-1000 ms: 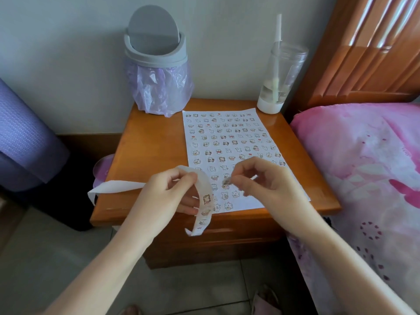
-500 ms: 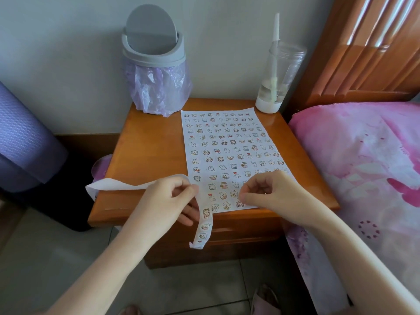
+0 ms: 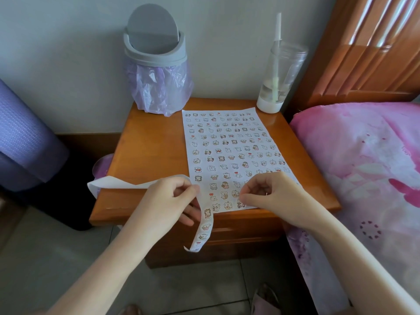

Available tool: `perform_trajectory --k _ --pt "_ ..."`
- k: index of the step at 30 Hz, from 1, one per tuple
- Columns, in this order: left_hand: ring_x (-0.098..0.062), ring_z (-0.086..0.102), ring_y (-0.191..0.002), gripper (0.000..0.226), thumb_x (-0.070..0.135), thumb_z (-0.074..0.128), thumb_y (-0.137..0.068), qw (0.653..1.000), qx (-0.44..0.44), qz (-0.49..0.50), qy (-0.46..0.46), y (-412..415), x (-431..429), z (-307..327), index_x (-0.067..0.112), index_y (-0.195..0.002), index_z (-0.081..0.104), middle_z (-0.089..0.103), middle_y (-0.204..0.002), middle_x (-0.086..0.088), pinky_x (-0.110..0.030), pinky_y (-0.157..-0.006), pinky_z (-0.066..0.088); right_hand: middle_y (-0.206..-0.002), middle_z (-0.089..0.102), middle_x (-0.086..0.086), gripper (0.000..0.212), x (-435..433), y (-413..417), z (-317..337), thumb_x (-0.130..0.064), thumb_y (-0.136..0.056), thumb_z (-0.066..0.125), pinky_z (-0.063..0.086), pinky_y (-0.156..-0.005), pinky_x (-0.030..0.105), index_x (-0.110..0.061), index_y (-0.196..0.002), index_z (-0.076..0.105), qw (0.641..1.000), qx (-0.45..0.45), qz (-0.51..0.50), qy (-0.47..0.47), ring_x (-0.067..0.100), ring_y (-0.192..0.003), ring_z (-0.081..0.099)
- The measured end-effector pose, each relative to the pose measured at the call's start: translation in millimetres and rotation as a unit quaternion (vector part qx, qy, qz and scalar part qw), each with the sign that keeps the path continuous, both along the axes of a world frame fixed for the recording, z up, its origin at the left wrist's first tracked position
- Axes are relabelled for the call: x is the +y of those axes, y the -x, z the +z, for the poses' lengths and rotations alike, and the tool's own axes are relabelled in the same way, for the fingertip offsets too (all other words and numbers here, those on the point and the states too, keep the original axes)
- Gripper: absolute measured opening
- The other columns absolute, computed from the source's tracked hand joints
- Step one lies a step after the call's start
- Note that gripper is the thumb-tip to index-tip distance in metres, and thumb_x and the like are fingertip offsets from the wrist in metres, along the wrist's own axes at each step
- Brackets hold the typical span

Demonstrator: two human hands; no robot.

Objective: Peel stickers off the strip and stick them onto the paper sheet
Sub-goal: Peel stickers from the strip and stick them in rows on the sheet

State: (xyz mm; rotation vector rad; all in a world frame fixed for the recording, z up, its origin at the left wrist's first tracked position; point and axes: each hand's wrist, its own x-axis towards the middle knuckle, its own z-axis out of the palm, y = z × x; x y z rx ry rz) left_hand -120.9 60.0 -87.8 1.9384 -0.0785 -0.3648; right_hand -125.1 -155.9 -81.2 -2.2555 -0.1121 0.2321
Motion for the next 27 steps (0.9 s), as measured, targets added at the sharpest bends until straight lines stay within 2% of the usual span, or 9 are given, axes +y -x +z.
perform_trajectory --k 8,13,17,21,27 --pt "-0.012 0.072 -0.063 0.012 0.019 0.052 -0.094 1.000 0.000 -0.001 -0.004 -0.5 0.0 -0.7 0.017 -0.092 0.063 0.071 -0.083 0.011 -0.023 -0.053 0.058 -0.077 0.069 -0.002 0.003 4.0 2.7 -3.0 -0.017 -0.079 0.072 0.044 -0.058 0.005 -0.015 -0.081 0.071 1.000 -0.023 -0.016 0.007 -0.004 -0.062 0.057" --pt "-0.011 0.072 -0.062 0.011 0.019 0.052 -0.094 1.000 -0.001 -0.002 -0.006 -0.9 -0.5 -0.9 0.018 -0.091 0.063 0.070 -0.083 0.012 -0.022 -0.052 0.058 -0.076 0.068 -0.003 0.004 4.5 2.4 -6.7 -0.020 -0.079 0.072 0.047 -0.060 0.013 -0.019 -0.082 0.069 1.000 -0.023 -0.014 0.015 0.001 -0.063 0.057" --pt "-0.010 0.071 -0.061 0.012 0.019 0.052 -0.094 1.000 -0.002 0.001 -0.009 -0.9 -0.8 -1.0 0.018 -0.090 0.063 0.070 -0.081 0.013 -0.021 -0.051 0.057 -0.066 0.062 0.002 0.023 0.1 0.1 -7.3 -0.028 -0.076 0.075 0.036 -0.050 0.015 -0.024 -0.091 0.058 1.000 -0.010 -0.022 0.001 0.003 -0.049 0.045" --pt "-0.011 0.072 -0.063 0.012 0.020 0.052 -0.094 1.000 -0.001 -0.002 -0.015 -1.0 -0.7 -0.5 0.017 -0.093 0.064 0.071 -0.085 0.010 -0.023 -0.053 0.058 -0.062 0.056 -0.002 0.034 1.4 -1.4 -7.4 -0.036 -0.069 0.079 0.035 -0.051 0.019 -0.023 -0.091 0.057 1.000 0.006 -0.025 0.010 0.005 -0.050 0.044" --pt "-0.012 0.072 -0.063 0.014 0.019 0.051 -0.095 1.000 -0.002 -0.002 -0.020 -0.5 -0.4 0.2 0.016 -0.091 0.064 0.072 -0.085 0.009 -0.027 -0.056 0.059 -0.063 0.058 -0.001 0.023 2.0 -2.8 -8.4 -0.031 -0.076 0.075 0.036 -0.052 0.020 -0.022 -0.088 0.057 0.999 0.006 -0.016 0.031 0.004 -0.049 0.044"
